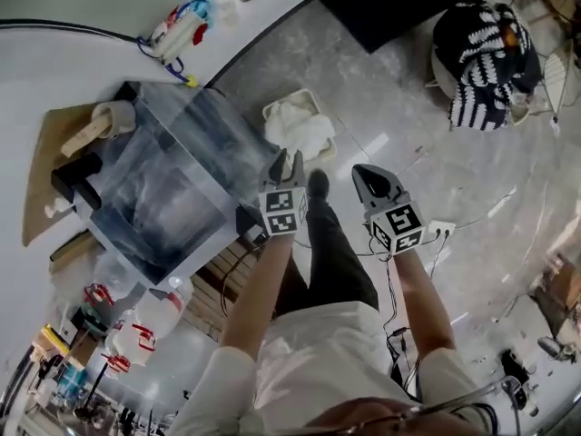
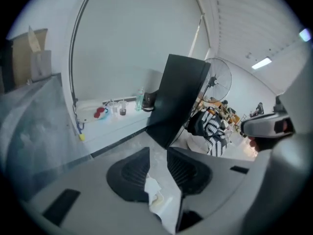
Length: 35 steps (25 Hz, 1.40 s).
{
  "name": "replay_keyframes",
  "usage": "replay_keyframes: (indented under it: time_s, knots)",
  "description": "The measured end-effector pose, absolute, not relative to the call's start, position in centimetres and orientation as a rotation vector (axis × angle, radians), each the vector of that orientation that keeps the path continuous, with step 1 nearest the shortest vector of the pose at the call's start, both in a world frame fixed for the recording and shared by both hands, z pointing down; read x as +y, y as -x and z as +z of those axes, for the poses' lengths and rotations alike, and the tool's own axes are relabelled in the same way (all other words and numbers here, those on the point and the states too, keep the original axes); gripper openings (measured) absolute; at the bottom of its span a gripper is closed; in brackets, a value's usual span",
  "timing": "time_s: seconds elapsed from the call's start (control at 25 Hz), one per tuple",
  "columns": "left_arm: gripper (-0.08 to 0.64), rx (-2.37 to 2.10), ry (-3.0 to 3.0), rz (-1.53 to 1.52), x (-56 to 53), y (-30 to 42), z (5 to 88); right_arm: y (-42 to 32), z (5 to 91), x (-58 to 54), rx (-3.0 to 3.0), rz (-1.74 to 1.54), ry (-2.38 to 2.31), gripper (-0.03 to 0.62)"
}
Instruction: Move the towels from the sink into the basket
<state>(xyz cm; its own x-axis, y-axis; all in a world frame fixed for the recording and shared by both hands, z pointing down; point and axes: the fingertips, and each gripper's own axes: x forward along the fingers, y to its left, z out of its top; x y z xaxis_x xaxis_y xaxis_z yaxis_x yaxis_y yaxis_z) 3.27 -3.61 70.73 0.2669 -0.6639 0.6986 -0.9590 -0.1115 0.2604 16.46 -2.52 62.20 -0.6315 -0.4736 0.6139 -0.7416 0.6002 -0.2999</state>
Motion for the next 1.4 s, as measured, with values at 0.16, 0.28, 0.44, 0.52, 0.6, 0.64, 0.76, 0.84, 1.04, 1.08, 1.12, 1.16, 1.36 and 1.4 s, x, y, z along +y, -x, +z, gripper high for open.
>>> replay_keyframes:
  time_s: [0.16,0.28,0.44,0.52,0.6,0.64,0.76,0.84,1.04,1.08,1.12,1.16,1.36,1.4]
  knots:
    - [0.074,-1.517,-1.871,0.482,-3.1,-0.4,63.3,-15.1,56.7,-2.4,-2.378,0.700,-0.958,0.005]
    - [0.055,-1.546,-1.895,0.473,-2.2,1.7,58.9,-13.4,52.7,-2.3,-2.410,0.682,-0.959,0.003]
    - [0.035,-1.563,-1.946,0.443,-0.6,4.3,53.2,-10.7,47.6,-1.8,-2.446,0.641,-0.944,0.003]
    - [0.031,-1.576,-1.975,0.420,0.2,5.7,50.3,-9.3,45.1,-1.5,-2.464,0.616,-0.938,0.004]
    - [0.026,-1.588,-1.998,0.394,1.1,7.2,47.5,-7.9,42.8,-1.1,-2.483,0.602,-0.936,0.003]
    - [0.025,-1.594,-2.009,0.381,1.6,7.9,46.1,-7.1,41.7,-0.9,-2.493,0.595,-0.932,0.003]
    - [0.022,-1.612,-2.052,0.346,2.8,9.9,42.2,-4.5,38.4,-0.2,-2.530,0.545,-0.898,0.004]
    - [0.021,-1.624,-2.076,0.326,3.7,11.2,39.9,-2.8,36.3,0.4,-2.555,0.497,-0.864,0.004]
    - [0.021,-1.678,-2.111,0.266,5.8,14.5,34.4,0.0,30.9,1.5,-2.624,0.371,-0.828,0.003]
    - [0.021,-1.694,-2.118,0.251,6.2,15.2,33.2,0.4,29.9,1.7,-2.635,0.345,-0.825,0.003]
    - [0.021,-1.709,-2.125,0.237,6.5,15.9,32.1,0.7,28.9,2.0,-2.645,0.318,-0.821,0.003]
    - [0.021,-1.722,-2.130,0.226,6.9,16.4,31.0,0.9,28.0,2.4,-2.653,0.291,-0.815,0.003]
    - [0.021,-1.771,-2.173,0.190,9.1,18.1,26.7,0.7,24.5,4.7,-2.679,0.169,-0.811,0.004]
    - [0.021,-1.780,-2.182,0.185,9.5,18.4,26.1,0.6,23.9,5.0,-2.684,0.153,-0.815,0.003]
